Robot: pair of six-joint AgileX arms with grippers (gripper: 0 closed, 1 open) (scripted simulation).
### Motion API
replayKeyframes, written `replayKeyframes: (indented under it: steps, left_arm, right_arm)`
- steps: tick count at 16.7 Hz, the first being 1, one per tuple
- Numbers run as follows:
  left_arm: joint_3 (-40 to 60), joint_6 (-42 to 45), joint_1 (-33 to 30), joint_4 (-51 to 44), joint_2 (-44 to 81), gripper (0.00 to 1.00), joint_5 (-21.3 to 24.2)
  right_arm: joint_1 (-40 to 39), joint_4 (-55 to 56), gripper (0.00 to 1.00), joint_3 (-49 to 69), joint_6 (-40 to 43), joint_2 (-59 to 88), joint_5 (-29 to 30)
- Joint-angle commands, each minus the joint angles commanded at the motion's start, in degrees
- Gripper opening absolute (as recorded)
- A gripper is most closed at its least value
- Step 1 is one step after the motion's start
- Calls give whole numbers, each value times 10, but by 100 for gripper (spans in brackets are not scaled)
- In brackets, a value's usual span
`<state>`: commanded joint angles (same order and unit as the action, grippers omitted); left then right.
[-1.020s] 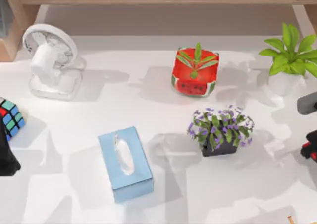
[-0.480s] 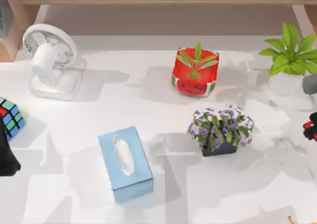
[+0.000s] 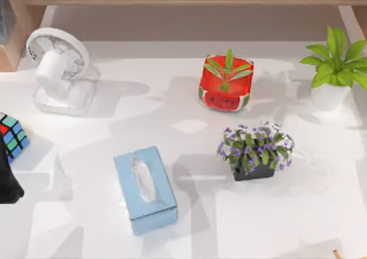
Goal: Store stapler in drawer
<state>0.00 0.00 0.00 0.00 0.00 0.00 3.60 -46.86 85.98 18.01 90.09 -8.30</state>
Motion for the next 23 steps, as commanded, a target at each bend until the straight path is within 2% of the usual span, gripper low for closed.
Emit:
replayKeyframes:
  steps: [6, 11, 16, 23]
  left_arm:
    - [0, 0, 0, 0, 0, 100, 0]
    - [0, 0, 0, 0, 0, 100, 0]
    - [0, 0, 0, 0, 0, 100, 0]
    - [0, 0, 0, 0, 0, 100, 0]
  right_arm:
    - [101, -24, 0, 199, 14, 151, -25]
    - [182, -97, 0, 292, 30, 352, -16]
    - [215, -167, 0, 318, 41, 461, -4]
    - [212, -165, 0, 321, 33, 458, -8]
